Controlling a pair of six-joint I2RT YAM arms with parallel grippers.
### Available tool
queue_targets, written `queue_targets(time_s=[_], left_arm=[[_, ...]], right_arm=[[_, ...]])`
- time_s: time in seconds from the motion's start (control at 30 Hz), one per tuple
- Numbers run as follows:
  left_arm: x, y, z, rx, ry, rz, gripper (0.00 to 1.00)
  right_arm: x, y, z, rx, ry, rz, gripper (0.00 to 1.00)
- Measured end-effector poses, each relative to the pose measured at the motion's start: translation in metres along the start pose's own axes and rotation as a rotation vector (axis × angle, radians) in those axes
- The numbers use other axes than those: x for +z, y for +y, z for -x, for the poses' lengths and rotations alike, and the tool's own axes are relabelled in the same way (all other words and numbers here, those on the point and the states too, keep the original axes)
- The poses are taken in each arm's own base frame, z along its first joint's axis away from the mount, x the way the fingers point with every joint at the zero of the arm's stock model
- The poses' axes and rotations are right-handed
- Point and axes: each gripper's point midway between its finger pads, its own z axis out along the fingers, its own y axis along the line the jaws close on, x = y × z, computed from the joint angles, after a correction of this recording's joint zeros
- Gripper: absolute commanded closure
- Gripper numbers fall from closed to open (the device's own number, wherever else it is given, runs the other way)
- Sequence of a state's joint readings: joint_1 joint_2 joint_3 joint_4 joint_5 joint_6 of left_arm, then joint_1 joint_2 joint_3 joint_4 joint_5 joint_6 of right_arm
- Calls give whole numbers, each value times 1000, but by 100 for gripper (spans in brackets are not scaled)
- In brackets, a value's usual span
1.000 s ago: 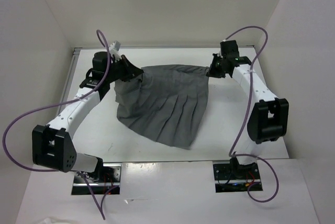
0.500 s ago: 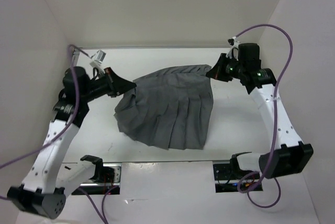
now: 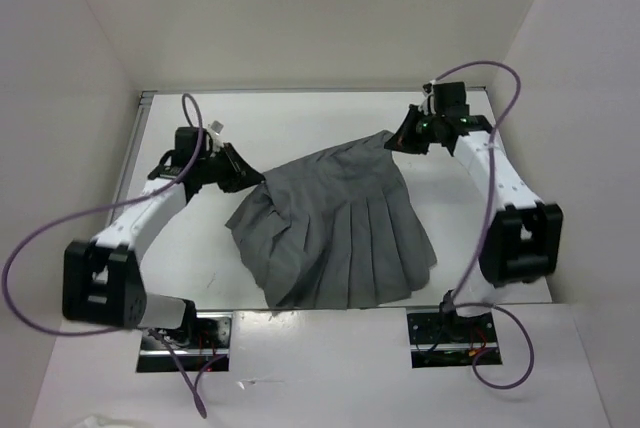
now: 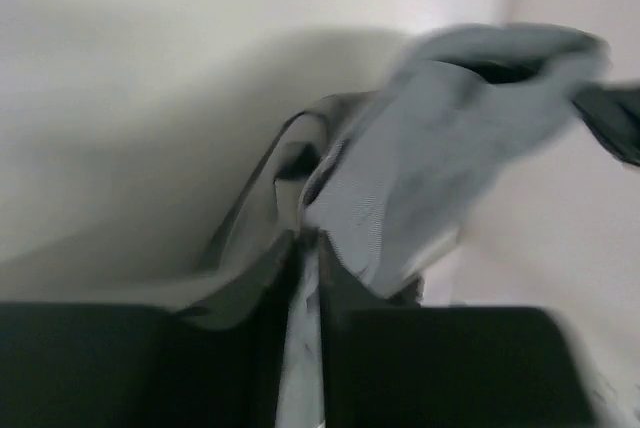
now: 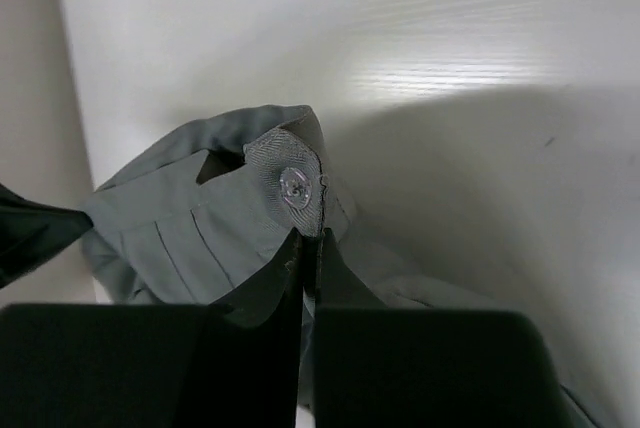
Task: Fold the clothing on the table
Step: Flatten the skirt out
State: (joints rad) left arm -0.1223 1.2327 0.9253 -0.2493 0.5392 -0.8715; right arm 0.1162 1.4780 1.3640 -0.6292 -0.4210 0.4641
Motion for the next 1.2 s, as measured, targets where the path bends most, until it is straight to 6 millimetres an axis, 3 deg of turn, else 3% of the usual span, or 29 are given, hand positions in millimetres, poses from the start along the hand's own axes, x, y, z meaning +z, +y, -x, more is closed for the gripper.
queue_targets(time_s=[0.07, 0.13, 0.17, 0.27, 0.4, 0.43, 0.5, 0.57, 0.67, 0.87, 1.0, 1.2], left_arm=[[32, 46, 9, -76, 22, 139, 52], [53, 78, 19, -118, 23, 245, 41], [59, 90, 27, -130, 11, 287, 34], [65, 100, 49, -128, -46, 340, 30], [65, 88, 67, -87, -105, 311, 40], [66, 83, 69, -72, -112, 293, 60], [71, 73, 73, -34, -121, 244, 77], [78, 65, 77, -9, -124, 193, 86], [102, 63, 82, 10, -93, 132, 85], [156, 93, 76, 15, 12, 98, 71], [166, 103, 67, 8, 60, 103, 61], [166, 98, 63, 25, 85, 86, 60]], right_arm=[[40, -35, 2, 65, 41, -66, 100], [73, -70, -3, 124, 85, -138, 100], [87, -87, -8, 153, 108, -176, 100], [104, -117, -19, 199, 144, -251, 100], [100, -115, -6, 185, 102, -260, 100], [99, -114, -3, 180, 93, -256, 100], [99, -112, 1, 175, 82, -254, 100], [99, -113, 1, 175, 79, -256, 100], [99, -113, 2, 171, 78, -259, 100], [99, -114, 2, 166, 78, -258, 100], [99, -114, 2, 163, 79, -259, 100], [99, -115, 1, 162, 83, -260, 100]])
